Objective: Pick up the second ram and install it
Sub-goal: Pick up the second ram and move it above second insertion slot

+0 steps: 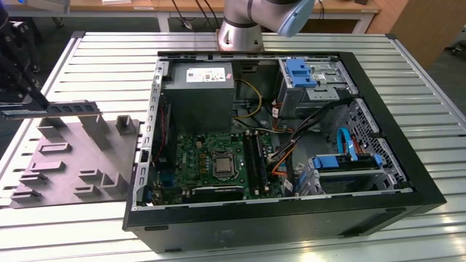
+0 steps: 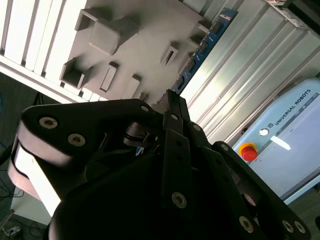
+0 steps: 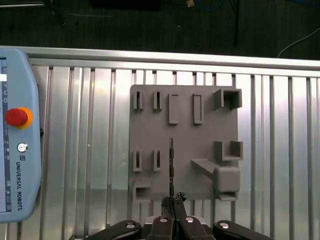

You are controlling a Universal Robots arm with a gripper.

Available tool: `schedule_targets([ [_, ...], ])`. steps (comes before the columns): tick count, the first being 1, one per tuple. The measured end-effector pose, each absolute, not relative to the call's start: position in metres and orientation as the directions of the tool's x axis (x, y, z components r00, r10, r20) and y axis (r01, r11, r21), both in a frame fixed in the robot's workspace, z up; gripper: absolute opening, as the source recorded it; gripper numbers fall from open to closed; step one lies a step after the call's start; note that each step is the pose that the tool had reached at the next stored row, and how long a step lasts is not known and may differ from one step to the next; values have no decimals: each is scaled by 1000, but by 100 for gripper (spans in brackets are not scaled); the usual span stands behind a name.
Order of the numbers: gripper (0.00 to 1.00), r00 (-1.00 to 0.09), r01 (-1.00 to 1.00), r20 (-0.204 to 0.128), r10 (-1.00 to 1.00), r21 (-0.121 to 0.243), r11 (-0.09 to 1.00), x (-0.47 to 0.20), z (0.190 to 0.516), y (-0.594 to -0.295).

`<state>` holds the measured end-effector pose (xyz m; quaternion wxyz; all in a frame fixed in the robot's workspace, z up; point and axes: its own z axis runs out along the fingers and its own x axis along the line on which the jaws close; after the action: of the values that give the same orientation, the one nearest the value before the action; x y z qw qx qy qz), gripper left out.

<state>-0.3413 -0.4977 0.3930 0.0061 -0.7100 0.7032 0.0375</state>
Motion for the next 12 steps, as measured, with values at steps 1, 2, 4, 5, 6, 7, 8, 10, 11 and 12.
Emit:
schedule_targets([
  [1, 11, 8, -999, -62, -998, 44, -11, -338, 393, -498],
  [2, 11, 8, -999, -62, -998, 44, -11, -335, 393, -498],
  [4, 11, 8, -999, -62, -998, 44, -11, -328, 393, -498],
  [5, 11, 8, -999, -62, -998, 44, -11, -325, 393, -498],
  [6, 11, 8, -999, -62, -998, 44, -11, -322, 393, -498],
  [7, 11, 8, -999, -62, -998, 44, -11, -319, 393, -498],
  [8, 11, 8, -999, -62, -998, 44, -11, -315, 393, -498],
  [10, 11, 8, -999, -62, -998, 44, -11, -309, 393, -498],
  [11, 11, 8, -999, -62, -998, 44, -11, -306, 393, -498],
  [12, 11, 8, -999, -62, -998, 44, -11, -302, 393, -498],
])
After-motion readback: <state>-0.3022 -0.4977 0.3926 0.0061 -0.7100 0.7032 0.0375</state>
